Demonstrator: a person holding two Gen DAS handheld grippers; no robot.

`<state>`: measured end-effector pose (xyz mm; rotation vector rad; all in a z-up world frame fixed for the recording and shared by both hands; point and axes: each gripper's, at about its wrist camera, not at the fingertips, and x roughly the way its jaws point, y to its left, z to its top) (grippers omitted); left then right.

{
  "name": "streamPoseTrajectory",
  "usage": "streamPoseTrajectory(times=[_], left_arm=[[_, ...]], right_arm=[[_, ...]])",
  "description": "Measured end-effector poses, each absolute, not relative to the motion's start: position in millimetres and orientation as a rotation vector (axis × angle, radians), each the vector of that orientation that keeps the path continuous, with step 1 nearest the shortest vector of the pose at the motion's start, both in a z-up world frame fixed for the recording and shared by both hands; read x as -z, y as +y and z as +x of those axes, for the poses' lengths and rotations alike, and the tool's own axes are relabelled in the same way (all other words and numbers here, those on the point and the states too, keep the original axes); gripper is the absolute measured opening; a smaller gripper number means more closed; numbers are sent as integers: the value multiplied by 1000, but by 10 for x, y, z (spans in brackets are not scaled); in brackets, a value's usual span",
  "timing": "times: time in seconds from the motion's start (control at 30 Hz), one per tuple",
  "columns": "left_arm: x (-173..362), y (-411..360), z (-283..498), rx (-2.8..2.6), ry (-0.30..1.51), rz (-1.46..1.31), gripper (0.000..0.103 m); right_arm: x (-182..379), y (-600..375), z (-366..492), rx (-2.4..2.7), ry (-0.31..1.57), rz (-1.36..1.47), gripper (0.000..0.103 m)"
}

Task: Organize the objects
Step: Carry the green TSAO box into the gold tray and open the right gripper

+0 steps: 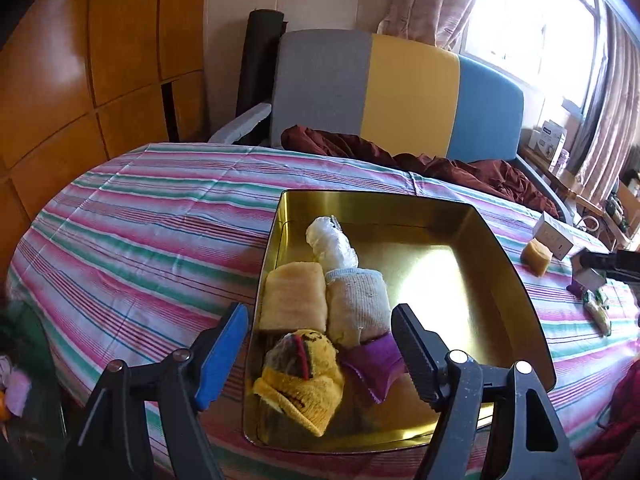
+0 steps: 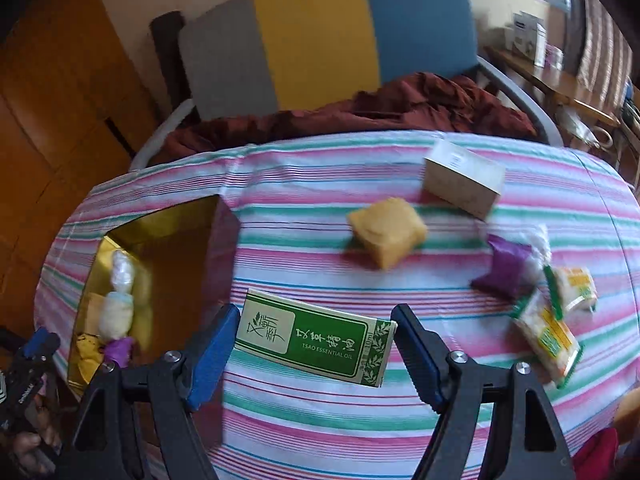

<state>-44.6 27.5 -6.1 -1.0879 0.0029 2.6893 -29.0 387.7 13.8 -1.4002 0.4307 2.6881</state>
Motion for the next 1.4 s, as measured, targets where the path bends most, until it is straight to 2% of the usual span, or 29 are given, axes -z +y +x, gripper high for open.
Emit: streamPoseTrajectory(times=[0.17, 0.4, 0.63, 0.77, 0.9, 1.4], left_arm=[[73, 113, -397, -2712, -41, -1093, 75], [116, -98, -347, -2732, -96, -1115, 75], [196, -240, -348, -2734, -134, -1152, 77], [239, -277, -371, -2733, -147, -1170, 77], [238, -280, -373, -2734, -147, -1168, 78], [37, -34, -280, -2725, -61, -1087, 83]], right_arm=[[-169, 3117, -702, -2826, 380, -1494, 79], [172, 2281, -1252, -2857, 296, -1638, 79], [639, 1878, -1731, -2725, 199, -1788, 80], [753, 1749, -1807, -2735, 249, -1847, 81], [703, 1715, -1761, -2794, 308, -1849, 86], [195, 2119, -1150, -2907, 317, -1614, 86]])
